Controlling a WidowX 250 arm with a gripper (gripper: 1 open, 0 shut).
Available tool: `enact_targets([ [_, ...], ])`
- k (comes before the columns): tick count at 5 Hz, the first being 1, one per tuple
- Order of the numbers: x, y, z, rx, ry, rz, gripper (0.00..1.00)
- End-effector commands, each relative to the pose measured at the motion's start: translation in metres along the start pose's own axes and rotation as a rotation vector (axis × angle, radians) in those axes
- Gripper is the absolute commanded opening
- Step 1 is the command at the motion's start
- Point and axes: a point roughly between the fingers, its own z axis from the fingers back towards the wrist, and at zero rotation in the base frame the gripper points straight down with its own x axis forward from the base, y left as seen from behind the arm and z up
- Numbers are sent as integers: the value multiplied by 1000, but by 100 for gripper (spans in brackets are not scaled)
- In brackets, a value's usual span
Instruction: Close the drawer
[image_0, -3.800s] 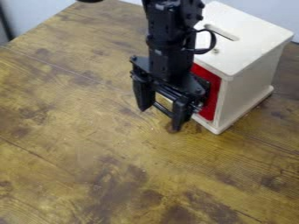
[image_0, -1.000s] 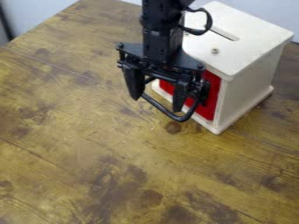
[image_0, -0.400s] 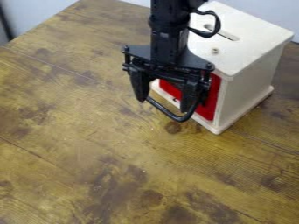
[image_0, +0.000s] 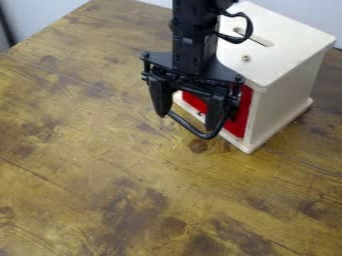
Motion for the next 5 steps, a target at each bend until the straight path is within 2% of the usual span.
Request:
enact_targets([
  [1,7,1,30,-19,-92,-37,100],
  [3,-2,5,24,-20,-105,-72,100],
  [5,2,0,16,-4,-98,32,100],
])
